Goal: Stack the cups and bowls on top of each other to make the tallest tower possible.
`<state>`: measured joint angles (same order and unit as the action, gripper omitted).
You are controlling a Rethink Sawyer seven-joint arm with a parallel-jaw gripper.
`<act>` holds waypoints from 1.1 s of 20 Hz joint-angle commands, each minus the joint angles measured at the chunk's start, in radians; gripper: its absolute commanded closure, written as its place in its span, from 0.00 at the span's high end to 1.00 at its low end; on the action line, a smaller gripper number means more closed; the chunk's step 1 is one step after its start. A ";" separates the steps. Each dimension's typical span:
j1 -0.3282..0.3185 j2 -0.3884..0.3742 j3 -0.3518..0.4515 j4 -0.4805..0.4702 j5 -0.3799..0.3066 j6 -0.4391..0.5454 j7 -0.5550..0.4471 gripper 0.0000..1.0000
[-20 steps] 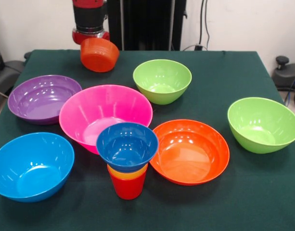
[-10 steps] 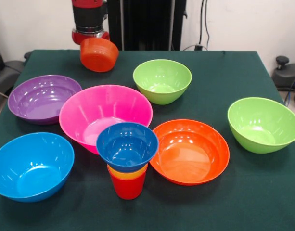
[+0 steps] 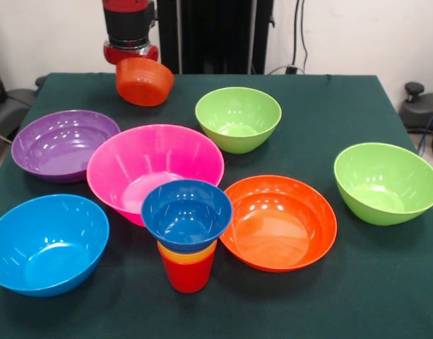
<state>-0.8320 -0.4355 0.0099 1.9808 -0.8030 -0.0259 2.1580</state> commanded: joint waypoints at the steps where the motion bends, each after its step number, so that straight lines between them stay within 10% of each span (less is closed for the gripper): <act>1: -0.004 -0.028 0.162 -0.086 0.041 0.172 -0.053 1.00; 22: -0.022 -0.047 0.205 -0.075 0.016 0.170 -0.026 1.00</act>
<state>-0.8620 -0.4871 0.1008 1.9811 -0.8028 0.0641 2.1580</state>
